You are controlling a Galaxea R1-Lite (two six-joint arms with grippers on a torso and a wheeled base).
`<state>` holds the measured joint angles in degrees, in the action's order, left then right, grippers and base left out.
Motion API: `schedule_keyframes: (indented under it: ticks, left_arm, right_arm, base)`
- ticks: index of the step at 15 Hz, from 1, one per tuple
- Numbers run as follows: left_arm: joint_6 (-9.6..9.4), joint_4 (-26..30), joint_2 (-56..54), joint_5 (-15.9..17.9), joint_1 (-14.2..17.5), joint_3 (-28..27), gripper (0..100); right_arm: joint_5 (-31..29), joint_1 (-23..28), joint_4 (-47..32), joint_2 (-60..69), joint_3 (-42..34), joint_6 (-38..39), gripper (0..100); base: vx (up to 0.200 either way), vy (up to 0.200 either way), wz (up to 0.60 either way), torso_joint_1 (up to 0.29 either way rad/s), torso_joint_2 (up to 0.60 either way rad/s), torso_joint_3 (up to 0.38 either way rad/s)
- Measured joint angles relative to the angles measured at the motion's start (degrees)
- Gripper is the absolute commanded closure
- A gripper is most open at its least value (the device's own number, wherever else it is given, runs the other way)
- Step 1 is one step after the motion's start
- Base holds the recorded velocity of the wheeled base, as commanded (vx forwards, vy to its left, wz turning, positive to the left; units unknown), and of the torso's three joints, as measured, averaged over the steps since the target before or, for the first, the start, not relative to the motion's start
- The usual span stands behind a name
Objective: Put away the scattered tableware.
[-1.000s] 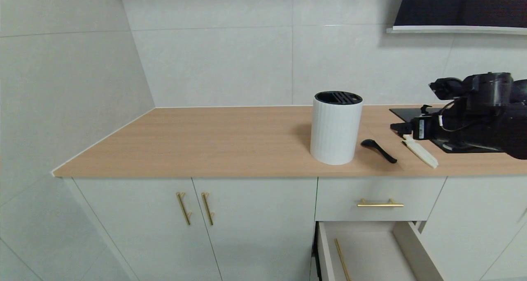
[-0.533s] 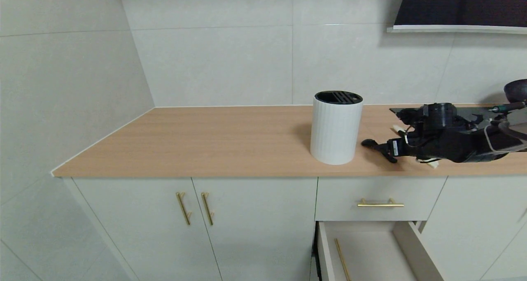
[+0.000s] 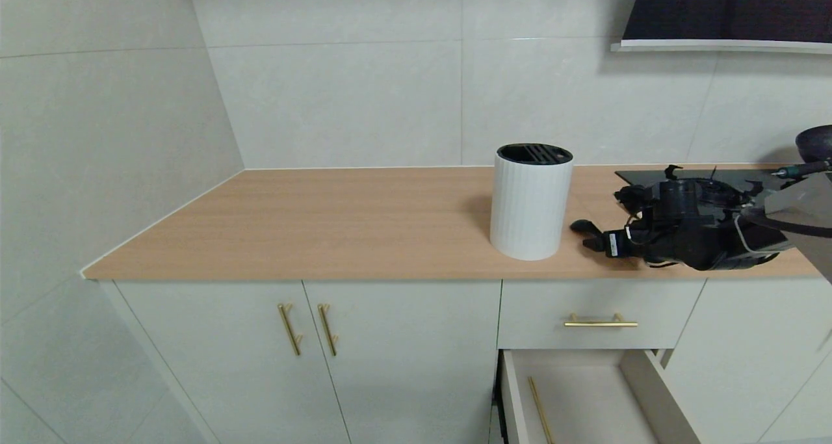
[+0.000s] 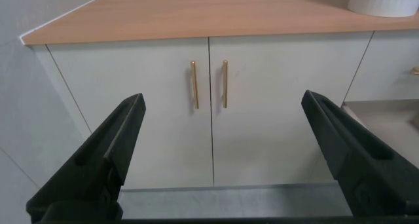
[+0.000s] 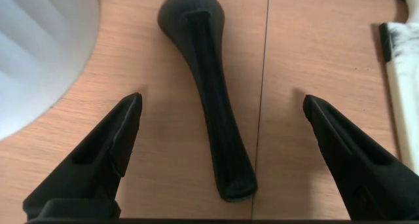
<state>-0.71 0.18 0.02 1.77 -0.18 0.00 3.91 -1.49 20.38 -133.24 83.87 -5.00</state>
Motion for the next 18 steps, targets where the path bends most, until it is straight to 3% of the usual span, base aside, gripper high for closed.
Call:
schedule_keyframes:
  ticks: [1,11,14,18]
  left_arm:
    - [0.00,0.00,0.00,0.00,0.00,0.00,0]
    - [0.00,0.00,0.00,0.00,0.00,0.00,0]
    - [0.00,0.00,0.00,0.01,0.02,0.00,0]
    - [0.02,0.00,0.00,0.00,0.02,0.00,0]
  right_arm:
    - [-0.06,0.00,-0.02,-0.38,0.24,0.00,100]
    - [-2.19,-0.07,-0.71,0.02,0.39,3.25,100]
    - [-2.68,-0.71,-0.51,7.06,-5.75,6.41,100]
    - [-2.39,-1.78,-0.62,22.33,-22.82,7.24,100]
  base:
    - [0.000,0.000,0.00,0.000,0.00,0.000]
    - [0.000,0.000,0.00,0.000,0.00,0.000]
    - [0.000,0.000,0.00,0.000,0.00,0.000]
    - [0.000,0.000,0.00,0.000,0.00,0.000]
